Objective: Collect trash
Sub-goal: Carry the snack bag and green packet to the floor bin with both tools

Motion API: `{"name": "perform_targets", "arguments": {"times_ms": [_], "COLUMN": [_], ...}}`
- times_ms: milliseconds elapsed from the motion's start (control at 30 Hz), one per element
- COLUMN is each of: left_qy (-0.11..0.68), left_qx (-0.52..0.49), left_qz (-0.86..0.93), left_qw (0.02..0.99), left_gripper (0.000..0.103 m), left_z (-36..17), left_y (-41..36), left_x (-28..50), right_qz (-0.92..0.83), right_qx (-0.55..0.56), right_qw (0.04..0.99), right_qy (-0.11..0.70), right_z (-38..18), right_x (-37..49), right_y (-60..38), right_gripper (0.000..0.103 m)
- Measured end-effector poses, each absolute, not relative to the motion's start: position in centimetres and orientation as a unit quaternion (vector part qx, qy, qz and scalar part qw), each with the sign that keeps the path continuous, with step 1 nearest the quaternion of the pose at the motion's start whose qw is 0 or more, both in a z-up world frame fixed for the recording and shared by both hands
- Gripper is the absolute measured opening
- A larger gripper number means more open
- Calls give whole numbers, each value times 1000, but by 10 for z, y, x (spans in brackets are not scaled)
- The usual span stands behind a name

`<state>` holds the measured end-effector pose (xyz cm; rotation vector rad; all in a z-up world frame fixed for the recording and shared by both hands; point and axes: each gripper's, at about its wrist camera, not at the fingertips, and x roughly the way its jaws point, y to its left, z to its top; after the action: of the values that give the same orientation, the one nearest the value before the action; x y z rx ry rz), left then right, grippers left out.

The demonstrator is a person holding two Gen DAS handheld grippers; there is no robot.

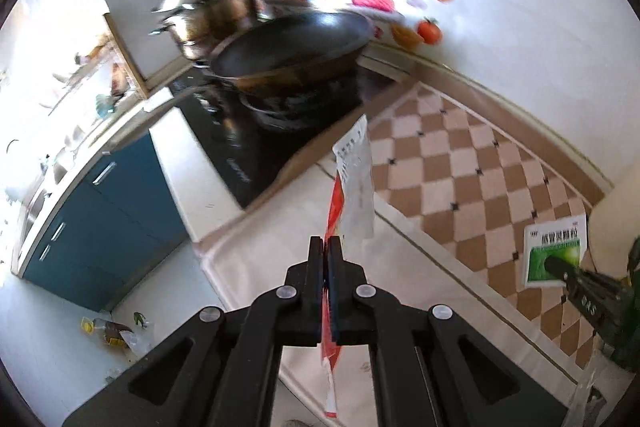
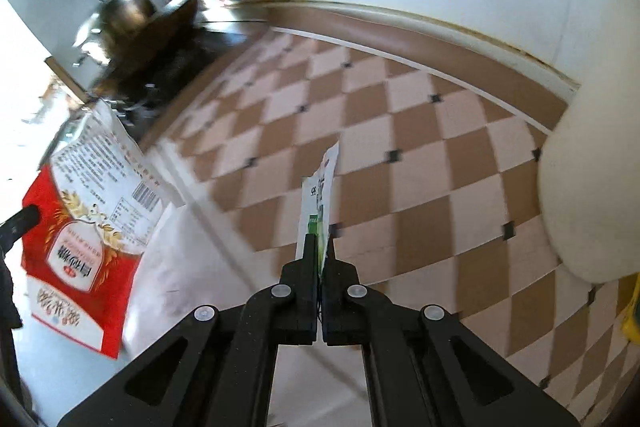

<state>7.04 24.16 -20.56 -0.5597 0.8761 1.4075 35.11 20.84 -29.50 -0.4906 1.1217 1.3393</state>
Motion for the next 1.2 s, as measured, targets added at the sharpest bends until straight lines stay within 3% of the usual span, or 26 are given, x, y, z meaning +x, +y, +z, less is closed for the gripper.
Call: {"name": "perform_targets", "arguments": {"times_ms": [400, 700, 900, 1200], "left_qy": [337, 344, 369, 350], "left_qx": [-263, -345, -421, -580], "left_qz": [687, 699, 670, 604], "left_qw": [587, 524, 487, 420], "left_gripper": [0, 0, 0, 0], "left_z": [-164, -222, -334, -610], "left_y": [192, 131, 116, 127], "left_x": [-86, -254, -349, -424], "right_qz": [680, 716, 696, 663], "right_qx": [-202, -268, -322, -404], "right_qw": [506, 424, 408, 376], "right_qy": [491, 486, 495, 506], "right_z": [-258, -283, -354, -546], "right_x": [199, 7, -111, -219], "right_y": [204, 175, 148, 142], "right_gripper": [0, 0, 0, 0]}}
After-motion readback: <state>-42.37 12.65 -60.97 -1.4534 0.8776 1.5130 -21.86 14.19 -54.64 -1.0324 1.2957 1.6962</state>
